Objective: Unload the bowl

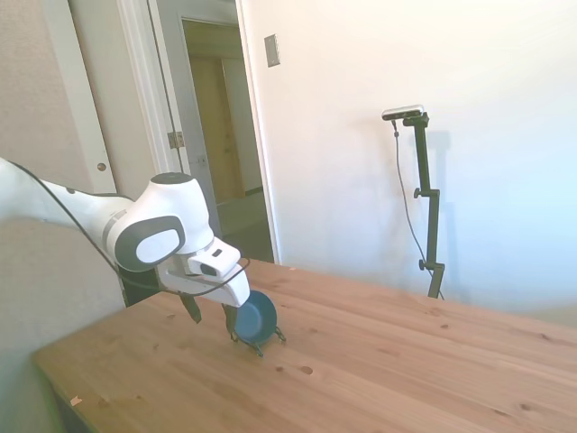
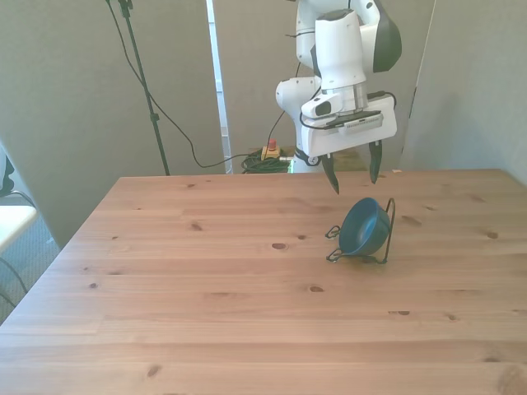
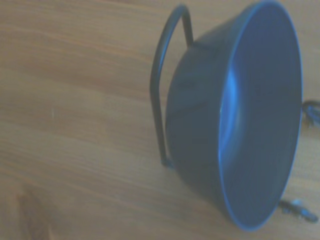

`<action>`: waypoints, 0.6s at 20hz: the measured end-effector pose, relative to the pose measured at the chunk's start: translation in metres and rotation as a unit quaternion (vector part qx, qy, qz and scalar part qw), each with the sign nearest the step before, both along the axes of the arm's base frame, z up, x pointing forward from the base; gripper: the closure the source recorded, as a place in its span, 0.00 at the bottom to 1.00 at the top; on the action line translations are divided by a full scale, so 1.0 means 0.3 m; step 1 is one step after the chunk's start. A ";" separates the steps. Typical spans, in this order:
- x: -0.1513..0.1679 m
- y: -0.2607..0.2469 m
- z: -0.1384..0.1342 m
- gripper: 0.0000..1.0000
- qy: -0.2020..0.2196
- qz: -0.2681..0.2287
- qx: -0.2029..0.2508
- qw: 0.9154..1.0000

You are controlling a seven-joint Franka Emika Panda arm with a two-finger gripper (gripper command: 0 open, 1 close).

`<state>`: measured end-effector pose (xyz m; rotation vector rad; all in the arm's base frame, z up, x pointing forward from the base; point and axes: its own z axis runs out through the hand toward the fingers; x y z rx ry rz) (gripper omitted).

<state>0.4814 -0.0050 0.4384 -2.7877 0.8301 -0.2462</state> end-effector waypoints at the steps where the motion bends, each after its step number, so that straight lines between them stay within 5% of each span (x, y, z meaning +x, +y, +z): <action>1: 0.025 -0.001 0.002 0.00 -0.004 0.006 -0.002 1.000; 12: 0.114 0.025 -0.047 0.00 -0.021 0.105 0.016 0.994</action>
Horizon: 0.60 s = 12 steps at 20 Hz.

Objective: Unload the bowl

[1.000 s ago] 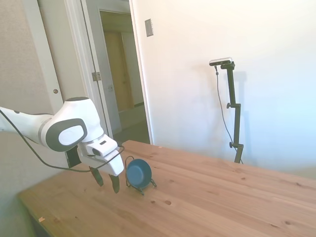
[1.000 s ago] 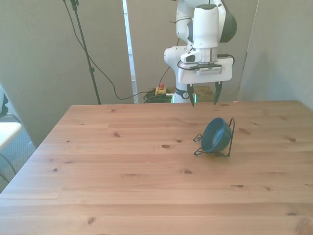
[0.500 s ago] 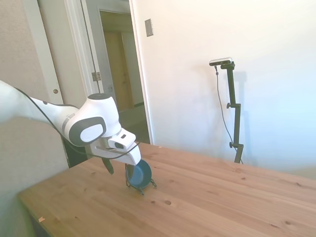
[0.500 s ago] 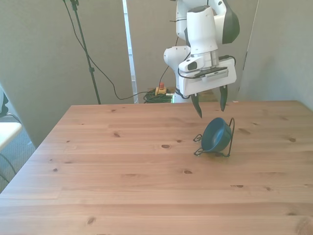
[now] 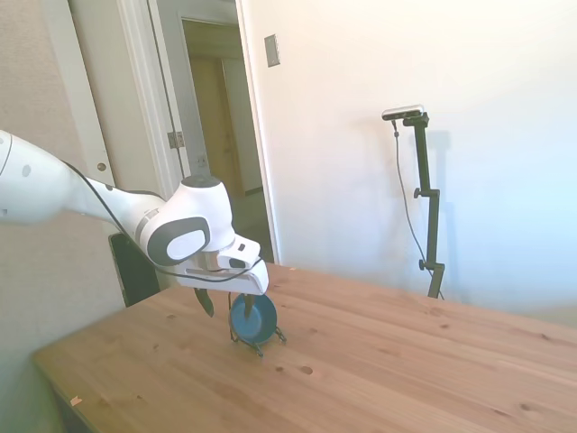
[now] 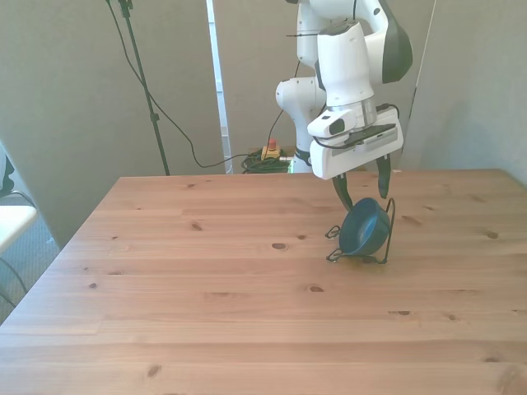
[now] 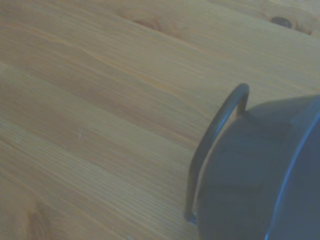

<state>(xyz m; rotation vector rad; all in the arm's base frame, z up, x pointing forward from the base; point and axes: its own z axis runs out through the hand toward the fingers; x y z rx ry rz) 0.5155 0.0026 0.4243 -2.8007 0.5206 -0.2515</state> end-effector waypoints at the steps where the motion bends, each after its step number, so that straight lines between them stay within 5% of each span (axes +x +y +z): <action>1: 0.001 0.000 -0.002 0.00 -0.001 0.004 0.004 1.000; 11: 0.011 0.005 -0.060 0.00 -0.008 0.053 0.021 0.998; 12: 0.011 0.006 -0.066 1.00 -0.009 0.053 0.022 0.998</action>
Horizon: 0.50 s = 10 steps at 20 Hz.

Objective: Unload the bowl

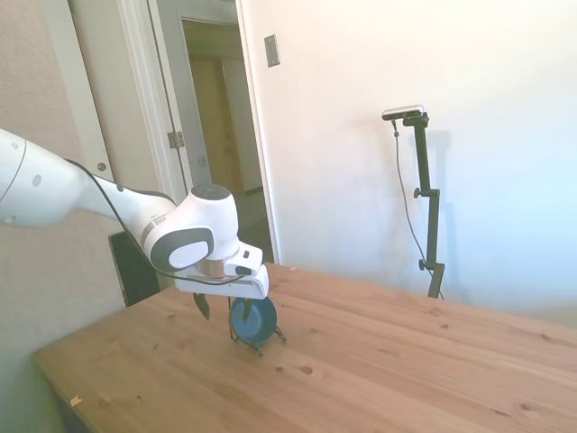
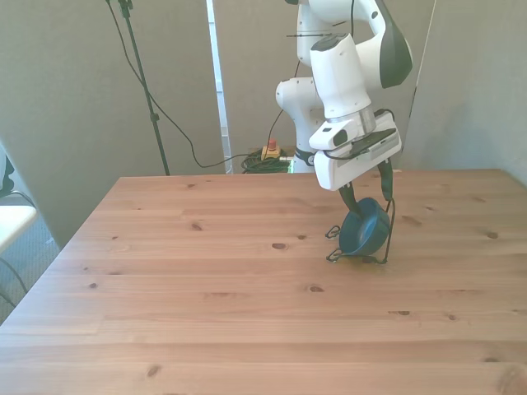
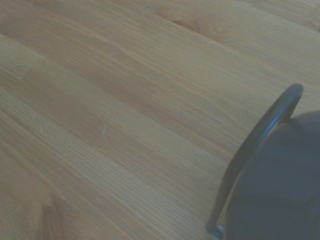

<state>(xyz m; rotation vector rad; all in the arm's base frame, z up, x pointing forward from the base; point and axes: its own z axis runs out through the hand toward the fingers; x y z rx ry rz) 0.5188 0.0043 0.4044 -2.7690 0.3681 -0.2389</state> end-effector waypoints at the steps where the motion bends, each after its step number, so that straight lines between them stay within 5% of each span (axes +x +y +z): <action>1: 0.000 0.001 -0.007 1.00 0.000 0.001 0.002 1.000; 10: -0.017 -0.005 -0.011 1.00 -0.030 -0.014 0.013 0.999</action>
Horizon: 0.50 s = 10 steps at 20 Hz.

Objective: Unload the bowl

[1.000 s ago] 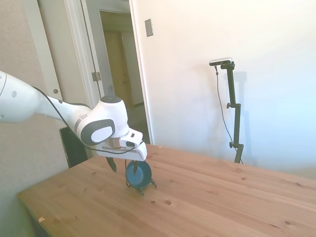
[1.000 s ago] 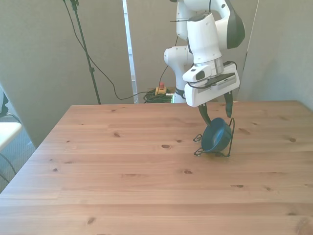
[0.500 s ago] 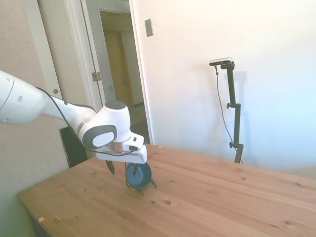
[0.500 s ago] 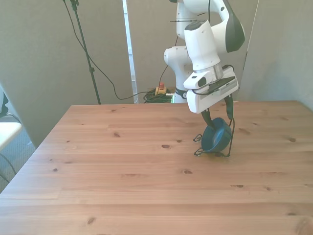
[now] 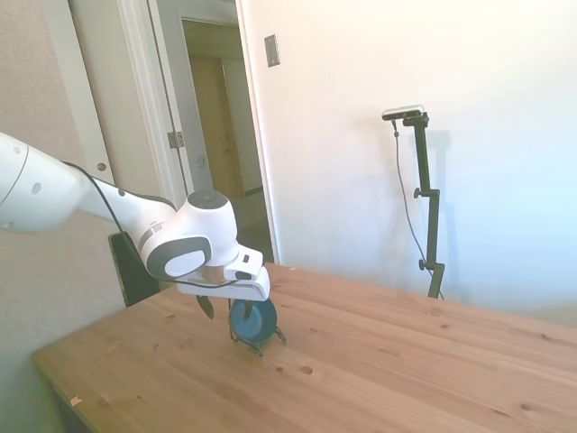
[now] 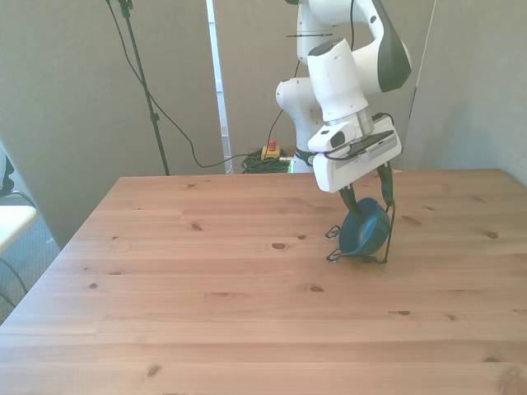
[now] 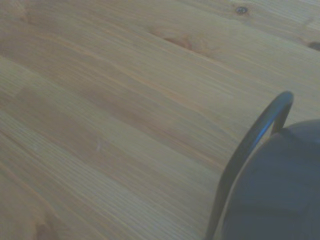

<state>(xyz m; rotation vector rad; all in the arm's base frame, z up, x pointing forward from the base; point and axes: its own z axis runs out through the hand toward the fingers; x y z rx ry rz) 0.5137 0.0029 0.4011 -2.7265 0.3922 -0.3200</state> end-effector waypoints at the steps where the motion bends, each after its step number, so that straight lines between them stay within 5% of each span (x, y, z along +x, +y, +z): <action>1: -0.001 0.000 0.001 1.00 -0.001 0.001 0.001 1.000; 10: -0.005 -0.002 -0.004 1.00 -0.002 0.002 0.015 1.000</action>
